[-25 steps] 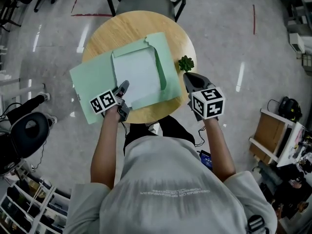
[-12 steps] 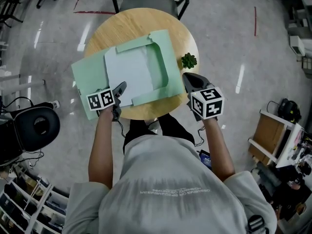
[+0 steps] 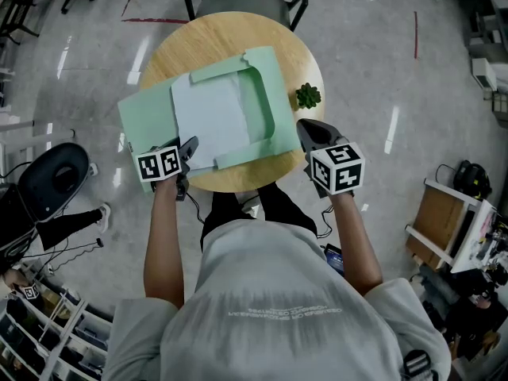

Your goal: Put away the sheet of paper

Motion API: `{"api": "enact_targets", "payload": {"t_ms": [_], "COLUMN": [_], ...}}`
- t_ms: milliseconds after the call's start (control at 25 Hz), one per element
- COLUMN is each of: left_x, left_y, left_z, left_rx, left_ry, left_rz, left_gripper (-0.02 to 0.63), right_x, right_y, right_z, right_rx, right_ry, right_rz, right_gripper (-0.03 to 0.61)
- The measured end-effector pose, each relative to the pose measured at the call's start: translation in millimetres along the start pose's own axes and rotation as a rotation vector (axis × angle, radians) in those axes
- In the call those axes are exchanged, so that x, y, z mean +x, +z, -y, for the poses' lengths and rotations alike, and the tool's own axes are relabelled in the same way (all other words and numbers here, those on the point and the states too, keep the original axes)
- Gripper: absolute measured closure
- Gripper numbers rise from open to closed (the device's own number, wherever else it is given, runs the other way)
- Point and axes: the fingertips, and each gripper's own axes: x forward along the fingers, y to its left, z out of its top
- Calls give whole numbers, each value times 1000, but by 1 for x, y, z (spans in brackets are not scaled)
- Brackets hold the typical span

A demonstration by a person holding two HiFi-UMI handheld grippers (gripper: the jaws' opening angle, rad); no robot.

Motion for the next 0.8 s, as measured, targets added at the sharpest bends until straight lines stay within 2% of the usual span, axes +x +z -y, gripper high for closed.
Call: {"api": "enact_targets", "payload": {"t_ms": [120, 200, 800], "left_x": [-4, -4, 34], "left_y": [-4, -5, 7], "left_z": [-1, 1, 59], "left_rx": [-19, -25, -54], "left_ry": [-19, -30, -185], "left_rz": [0, 0, -17], "left_gripper": [506, 571, 581], "right_x": [-1, -2, -4], "right_y": [-3, -4, -7], "right_z": [0, 0, 8], "right_rx": [3, 6, 14], "right_ry": [-2, -3, -9], "right_rz": [0, -3, -8], "right_gripper": [549, 549, 549]}}
